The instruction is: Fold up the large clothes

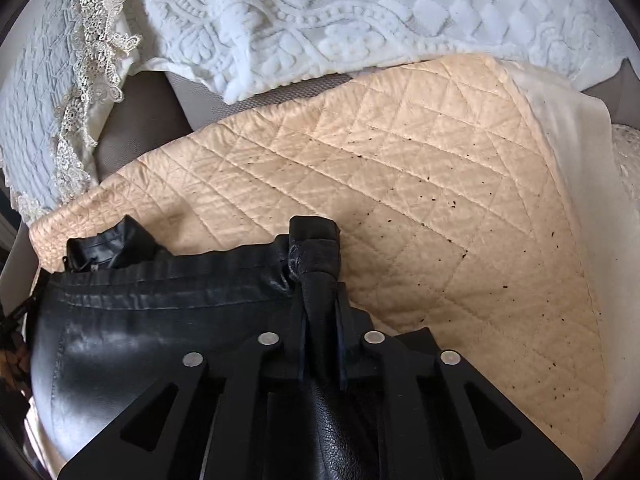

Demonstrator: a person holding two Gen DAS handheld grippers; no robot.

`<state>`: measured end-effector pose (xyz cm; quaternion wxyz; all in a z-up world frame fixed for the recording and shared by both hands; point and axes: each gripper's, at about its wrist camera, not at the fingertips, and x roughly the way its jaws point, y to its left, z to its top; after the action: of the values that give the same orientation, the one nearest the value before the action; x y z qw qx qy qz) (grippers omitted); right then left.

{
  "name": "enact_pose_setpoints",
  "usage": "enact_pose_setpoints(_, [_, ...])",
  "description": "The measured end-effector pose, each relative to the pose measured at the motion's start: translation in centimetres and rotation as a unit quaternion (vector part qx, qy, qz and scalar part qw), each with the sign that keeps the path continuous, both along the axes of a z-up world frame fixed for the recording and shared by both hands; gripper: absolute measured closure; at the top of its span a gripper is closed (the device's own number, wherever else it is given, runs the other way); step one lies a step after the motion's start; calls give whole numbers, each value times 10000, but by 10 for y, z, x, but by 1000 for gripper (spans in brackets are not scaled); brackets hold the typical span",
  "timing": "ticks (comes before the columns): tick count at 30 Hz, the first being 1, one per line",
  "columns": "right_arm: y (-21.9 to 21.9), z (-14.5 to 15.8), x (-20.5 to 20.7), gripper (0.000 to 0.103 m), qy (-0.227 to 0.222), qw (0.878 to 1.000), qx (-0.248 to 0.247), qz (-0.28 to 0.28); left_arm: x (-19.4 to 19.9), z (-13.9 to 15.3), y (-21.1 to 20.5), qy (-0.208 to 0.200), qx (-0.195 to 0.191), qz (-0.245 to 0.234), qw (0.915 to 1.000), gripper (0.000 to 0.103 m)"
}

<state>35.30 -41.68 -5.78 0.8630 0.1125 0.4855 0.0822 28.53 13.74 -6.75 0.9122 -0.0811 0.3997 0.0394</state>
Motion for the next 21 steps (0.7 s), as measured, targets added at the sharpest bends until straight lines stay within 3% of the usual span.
enact_pose_setpoints(3, [-1, -7, 2, 86, 72, 10000, -4, -3, 4, -8, 4, 96, -50, 77, 9999, 86])
enact_pose_setpoints(5, [1, -2, 4, 74, 172, 9998, -138, -19, 5, -9, 6, 129, -81, 106, 9998, 83])
enact_pose_setpoints(7, [3, 9, 0, 72, 258, 9989, -378, -72, 7, -7, 10, 199, -53, 160, 9997, 72])
enact_pose_setpoints(10, [8, 41, -26, 72, -156, 9977, -665, 25, -5, 12, 17, 33, 0, 336, 9994, 71])
enact_pose_setpoints(14, [18, 65, -81, 72, -603, 9976, -256, 216, -52, 42, 19, -480, -8, 356, 9982, 70])
enact_pose_setpoints(17, [25, 46, -105, 72, -536, 9977, -202, 352, -94, 46, 7, -797, 9, 37, 9968, 58])
enact_pose_setpoints(19, [23, 21, -106, 72, -317, 9984, -329, 323, -101, 32, -1, -626, 152, -145, 9978, 58])
enact_pose_setpoints(21, [13, 5, -107, 74, -377, 9987, -231, 263, -98, 1, -1, -204, 309, -118, 9992, 58])
